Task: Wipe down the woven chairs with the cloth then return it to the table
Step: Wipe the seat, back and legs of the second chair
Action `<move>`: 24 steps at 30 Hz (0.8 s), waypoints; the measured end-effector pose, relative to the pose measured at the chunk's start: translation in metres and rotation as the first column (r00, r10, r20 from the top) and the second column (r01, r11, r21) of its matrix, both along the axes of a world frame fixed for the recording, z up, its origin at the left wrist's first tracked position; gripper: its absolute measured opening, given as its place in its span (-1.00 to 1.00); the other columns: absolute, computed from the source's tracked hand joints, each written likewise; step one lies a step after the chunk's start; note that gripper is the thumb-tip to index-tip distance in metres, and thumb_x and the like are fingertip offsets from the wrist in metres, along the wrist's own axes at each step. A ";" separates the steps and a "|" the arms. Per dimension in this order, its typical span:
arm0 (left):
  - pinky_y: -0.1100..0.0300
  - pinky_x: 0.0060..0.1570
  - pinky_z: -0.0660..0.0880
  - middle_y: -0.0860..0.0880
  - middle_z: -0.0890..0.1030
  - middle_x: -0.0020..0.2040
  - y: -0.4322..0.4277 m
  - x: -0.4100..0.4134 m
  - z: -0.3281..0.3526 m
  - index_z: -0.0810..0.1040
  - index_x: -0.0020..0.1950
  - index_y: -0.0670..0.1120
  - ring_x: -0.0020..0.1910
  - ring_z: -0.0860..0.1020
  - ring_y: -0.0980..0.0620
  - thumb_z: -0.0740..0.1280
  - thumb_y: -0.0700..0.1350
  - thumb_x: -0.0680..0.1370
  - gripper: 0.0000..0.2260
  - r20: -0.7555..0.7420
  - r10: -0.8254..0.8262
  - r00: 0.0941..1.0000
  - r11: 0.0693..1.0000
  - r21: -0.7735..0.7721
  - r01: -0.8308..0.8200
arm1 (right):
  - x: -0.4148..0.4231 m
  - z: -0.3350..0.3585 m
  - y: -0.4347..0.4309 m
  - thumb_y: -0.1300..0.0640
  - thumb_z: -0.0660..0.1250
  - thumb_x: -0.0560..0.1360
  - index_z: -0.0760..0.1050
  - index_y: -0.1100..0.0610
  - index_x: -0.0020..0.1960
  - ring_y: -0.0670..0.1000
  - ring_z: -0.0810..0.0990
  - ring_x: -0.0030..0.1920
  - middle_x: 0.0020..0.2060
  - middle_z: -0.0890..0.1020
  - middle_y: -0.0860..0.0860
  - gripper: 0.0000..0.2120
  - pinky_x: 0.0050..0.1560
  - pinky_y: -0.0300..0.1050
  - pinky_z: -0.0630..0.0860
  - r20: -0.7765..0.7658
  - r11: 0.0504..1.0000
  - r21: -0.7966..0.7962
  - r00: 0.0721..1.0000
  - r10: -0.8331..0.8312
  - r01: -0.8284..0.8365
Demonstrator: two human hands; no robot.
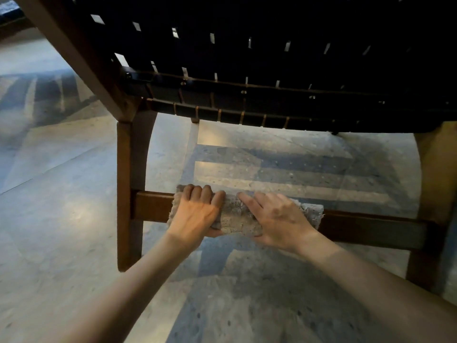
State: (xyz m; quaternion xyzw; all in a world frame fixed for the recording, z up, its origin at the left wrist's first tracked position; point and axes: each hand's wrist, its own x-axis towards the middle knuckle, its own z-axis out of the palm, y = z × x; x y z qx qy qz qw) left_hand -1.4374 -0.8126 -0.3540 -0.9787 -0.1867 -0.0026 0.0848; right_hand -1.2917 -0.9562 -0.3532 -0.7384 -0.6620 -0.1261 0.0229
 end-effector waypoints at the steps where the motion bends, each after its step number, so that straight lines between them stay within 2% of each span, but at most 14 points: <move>1: -0.04 0.34 0.14 -0.10 0.35 0.25 -0.009 0.009 0.001 0.13 0.41 -0.03 0.23 0.35 -0.13 0.25 0.29 0.46 -0.33 0.003 -0.013 1.000 1.000 -0.001 0.013 | 0.008 0.000 -0.012 -0.24 0.56 0.18 0.47 0.15 0.32 0.08 0.57 -0.25 -0.12 0.58 0.06 -0.17 -0.25 -0.05 0.53 0.013 1.000 0.006 1.000 -0.021 0.021; 6: -0.08 0.30 0.16 -0.15 0.34 0.22 -0.070 0.064 -0.001 0.12 0.38 -0.08 0.19 0.33 -0.17 0.28 0.15 0.50 -0.41 0.037 -0.125 0.991 0.992 0.011 0.125 | 0.056 -0.002 -0.081 -0.13 0.60 0.06 0.42 0.16 0.27 0.13 0.54 -0.27 -0.14 0.56 0.08 -0.14 -0.28 -0.04 0.46 0.042 0.981 -0.013 0.980 -0.192 0.193; 10: -0.08 0.25 0.22 -0.16 0.35 0.23 -0.123 0.119 -0.002 0.09 0.41 -0.13 0.19 0.35 -0.18 0.28 0.20 0.50 -0.33 0.080 -0.287 0.955 0.956 -0.030 0.290 | 0.097 -0.001 -0.144 -0.09 0.61 0.10 0.34 0.09 0.23 0.17 0.56 -0.23 -0.14 0.56 0.09 -0.19 -0.22 0.01 0.48 0.002 0.932 -0.025 0.932 -0.361 0.361; 12: -0.06 0.24 0.24 -0.16 0.36 0.24 -0.139 0.137 -0.002 0.07 0.45 -0.14 0.19 0.36 -0.17 0.25 0.22 0.51 -0.31 0.104 -0.365 0.925 0.929 -0.032 0.369 | 0.109 0.000 -0.168 -0.15 0.60 0.10 0.40 0.08 0.23 0.19 0.56 -0.19 -0.14 0.54 0.09 -0.20 -0.14 0.09 0.47 -0.015 0.890 -0.028 0.890 -0.455 0.455; 14: -0.05 0.24 0.26 -0.14 0.37 0.25 -0.145 0.145 -0.006 0.06 0.47 -0.12 0.20 0.37 -0.15 0.24 0.23 0.52 -0.31 0.123 -0.397 0.910 0.914 -0.033 0.404 | 0.112 0.001 -0.182 -0.30 0.45 0.17 0.48 0.09 0.23 0.20 0.55 -0.14 -0.13 0.53 0.08 -0.26 -0.04 0.13 0.37 -0.028 0.854 -0.025 0.853 -0.520 0.520; 15: -0.03 0.24 0.27 -0.13 0.37 0.26 -0.144 0.144 -0.007 0.06 0.48 -0.11 0.21 0.37 -0.14 0.23 0.24 0.52 -0.31 0.135 -0.400 0.906 0.912 -0.038 0.408 | 0.110 0.001 -0.184 -0.35 0.38 0.19 0.48 0.08 0.24 0.19 0.53 -0.11 -0.11 0.52 0.09 -0.24 0.00 0.13 0.32 -0.034 0.846 -0.035 0.846 -0.533 0.532; 16: -0.02 0.24 0.27 -0.11 0.37 0.28 -0.141 0.141 -0.008 0.06 0.49 -0.09 0.23 0.37 -0.13 0.21 0.25 0.53 -0.31 0.148 -0.398 0.905 0.912 -0.046 0.409 | 0.107 0.002 -0.183 -0.37 0.39 0.18 0.45 0.06 0.28 0.19 0.51 -0.08 -0.07 0.51 0.10 -0.21 0.02 0.14 0.30 -0.039 0.844 -0.052 0.843 -0.537 0.535; 18: 0.00 0.25 0.26 -0.09 0.35 0.31 -0.130 0.131 -0.007 0.05 0.51 -0.06 0.27 0.35 -0.11 0.16 0.25 0.55 -0.34 0.167 -0.378 0.911 0.918 -0.059 0.392 | 0.099 0.003 -0.176 -0.33 0.53 0.10 0.32 0.02 0.35 0.18 0.44 -0.02 0.01 0.49 0.13 -0.06 0.04 0.20 0.34 -0.043 0.858 -0.073 0.858 -0.512 0.508; 20: 0.01 0.24 0.26 -0.08 0.35 0.32 -0.113 0.115 -0.006 0.04 0.52 -0.04 0.27 0.34 -0.10 0.12 0.18 0.59 -0.42 0.191 -0.355 0.915 0.927 -0.052 0.371 | 0.091 0.009 -0.163 -0.33 0.56 0.05 0.24 -0.02 0.38 0.14 0.34 0.02 0.08 0.47 0.15 0.02 0.07 0.18 0.31 -0.043 0.892 -0.075 0.893 -0.449 0.445; 22: 0.02 0.24 0.23 -0.07 0.33 0.33 -0.091 0.091 -0.007 0.01 0.54 -0.03 0.27 0.33 -0.10 0.15 0.01 0.61 -0.45 0.194 -0.327 0.925 0.940 -0.038 0.340 | 0.079 0.016 -0.142 -0.35 0.52 0.12 0.21 -0.05 0.40 0.12 0.31 0.04 0.12 0.47 0.14 -0.02 0.07 0.11 0.26 -0.046 0.924 -0.085 0.925 -0.378 0.373; 24: 0.04 0.27 0.19 -0.04 0.30 0.35 -0.066 0.062 -0.005 -0.05 0.55 0.01 0.29 0.30 -0.09 0.17 -0.11 0.58 -0.40 0.178 -0.271 0.946 0.959 -0.031 0.281 | 0.063 0.024 -0.114 -0.39 0.39 0.26 0.23 -0.04 0.44 0.15 0.38 0.07 0.16 0.47 0.15 -0.13 0.07 0.12 0.33 -0.062 0.946 -0.143 0.951 -0.304 0.293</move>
